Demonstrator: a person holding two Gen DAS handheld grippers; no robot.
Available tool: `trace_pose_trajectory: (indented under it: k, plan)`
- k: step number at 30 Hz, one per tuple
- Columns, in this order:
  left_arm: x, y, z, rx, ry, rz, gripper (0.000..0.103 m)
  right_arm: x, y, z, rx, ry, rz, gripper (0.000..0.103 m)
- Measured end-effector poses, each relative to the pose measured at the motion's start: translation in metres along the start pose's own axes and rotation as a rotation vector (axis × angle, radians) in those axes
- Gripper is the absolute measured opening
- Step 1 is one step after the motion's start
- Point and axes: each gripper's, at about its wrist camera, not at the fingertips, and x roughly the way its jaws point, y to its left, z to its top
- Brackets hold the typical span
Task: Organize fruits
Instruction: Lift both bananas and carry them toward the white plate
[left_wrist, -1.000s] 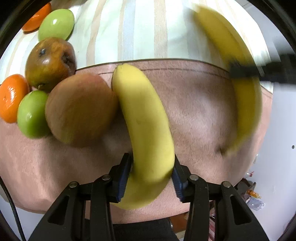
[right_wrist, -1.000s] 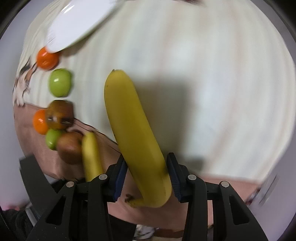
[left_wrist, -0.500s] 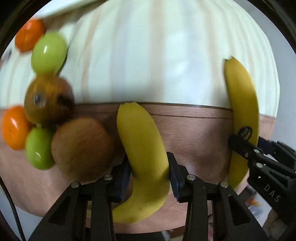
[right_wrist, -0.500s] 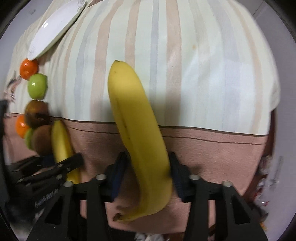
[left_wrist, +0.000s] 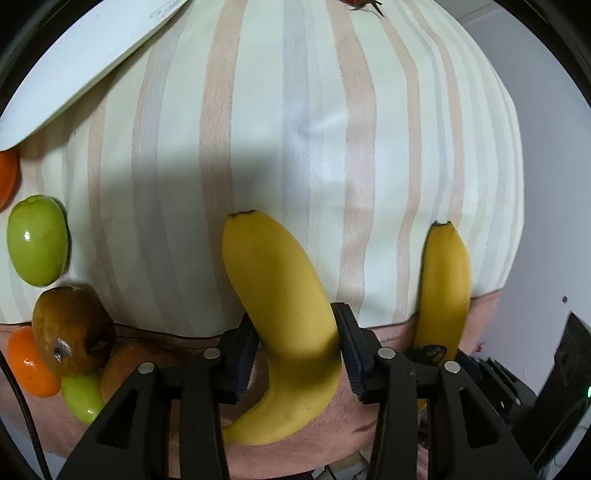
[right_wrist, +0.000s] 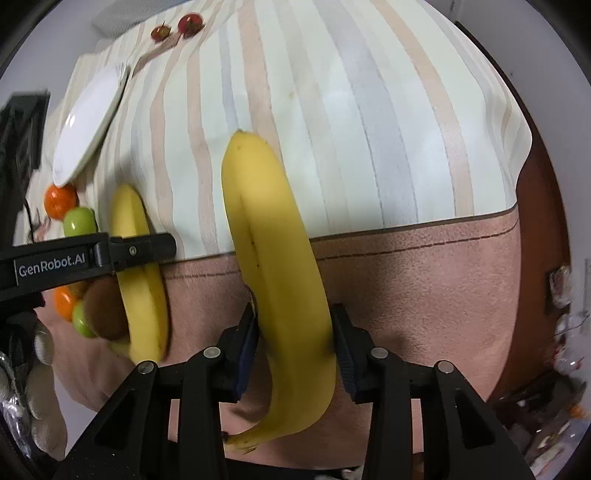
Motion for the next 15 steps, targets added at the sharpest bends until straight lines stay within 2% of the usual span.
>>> trace_pose_trajectory:
  k: [3, 5, 6, 7, 8, 11, 15]
  plan:
    - [0.001, 0.016, -0.009, 0.023, 0.044, 0.022, 0.048, -0.001, -0.01, 0.001, 0.03, -0.002, 0.028, 0.045]
    - [-0.01, 0.001, -0.005, 0.048, 0.047, 0.065, 0.048, -0.001, -0.013, 0.002, 0.032, -0.002, 0.026, 0.045]
    - [-0.013, 0.004, -0.009, 0.055, 0.031, 0.087, 0.047, 0.006, -0.008, 0.001, 0.019, -0.003, 0.01, 0.045]
    - [-0.015, 0.003, -0.012, 0.059, 0.015, 0.107, 0.04, 0.009, -0.003, 0.0, -0.001, -0.006, -0.008, 0.045]
    - [-0.02, 0.003, -0.015, 0.072, -0.004, 0.128, 0.037, 0.01, -0.001, -0.001, -0.031, -0.01, -0.04, 0.045]
    - [-0.037, 0.007, -0.024, 0.109, -0.046, 0.17, 0.036, 0.017, 0.022, -0.006, -0.058, -0.031, -0.09, 0.041]
    - [-0.061, 0.011, -0.046, 0.157, -0.092, 0.176, 0.036, 0.006, 0.026, -0.011, -0.038, -0.061, -0.074, 0.04]
